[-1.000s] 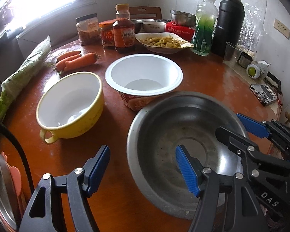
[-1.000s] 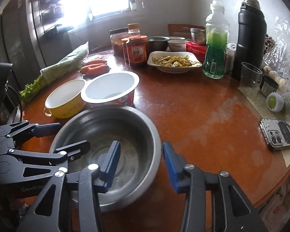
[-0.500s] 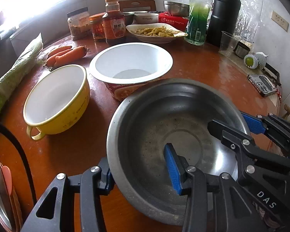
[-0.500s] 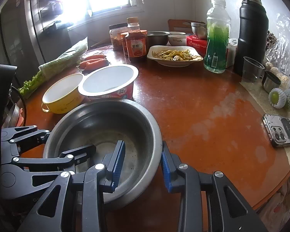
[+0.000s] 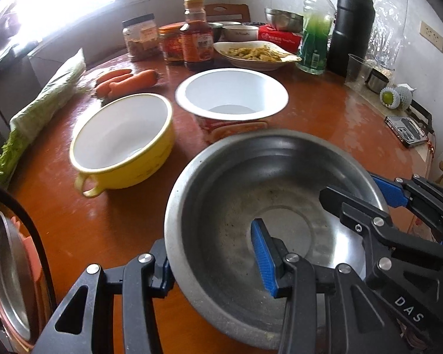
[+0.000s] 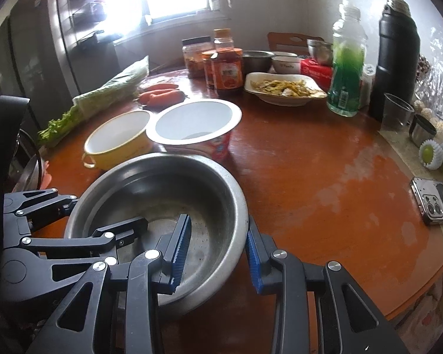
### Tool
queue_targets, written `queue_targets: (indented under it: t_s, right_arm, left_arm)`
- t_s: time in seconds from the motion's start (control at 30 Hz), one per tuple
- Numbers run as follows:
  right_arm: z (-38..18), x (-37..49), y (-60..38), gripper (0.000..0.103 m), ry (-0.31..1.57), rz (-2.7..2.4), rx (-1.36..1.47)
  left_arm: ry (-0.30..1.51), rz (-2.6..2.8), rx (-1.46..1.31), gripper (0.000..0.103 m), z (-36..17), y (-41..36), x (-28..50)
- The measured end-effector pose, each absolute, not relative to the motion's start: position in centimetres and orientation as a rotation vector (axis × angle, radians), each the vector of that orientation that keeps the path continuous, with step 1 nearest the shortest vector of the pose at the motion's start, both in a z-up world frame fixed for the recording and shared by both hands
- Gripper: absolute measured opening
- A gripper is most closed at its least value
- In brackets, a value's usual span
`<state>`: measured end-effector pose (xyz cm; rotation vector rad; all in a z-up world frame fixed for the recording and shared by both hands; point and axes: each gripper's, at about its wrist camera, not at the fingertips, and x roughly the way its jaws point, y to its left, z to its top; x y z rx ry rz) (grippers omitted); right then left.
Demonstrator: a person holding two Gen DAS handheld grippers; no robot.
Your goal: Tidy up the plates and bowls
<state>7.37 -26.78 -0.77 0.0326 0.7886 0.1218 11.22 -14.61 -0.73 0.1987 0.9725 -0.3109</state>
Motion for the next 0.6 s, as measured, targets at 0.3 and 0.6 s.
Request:
queue_targets:
  t_s: [0.3, 0.6]
  right_arm:
    - [0.0, 6.4, -23.8, 0.037, 0.768, 0.157, -0.002]
    - [0.0, 5.8, -21.7, 0.037, 0.767, 0.172, -0.029]
  left_arm:
    - [0.948, -0.286, 0.173, 0.046, -0.1, -11.7, 9.5]
    - [0.947, -0.285, 0.144, 0.046, -0.4, -10.0, 8.8]
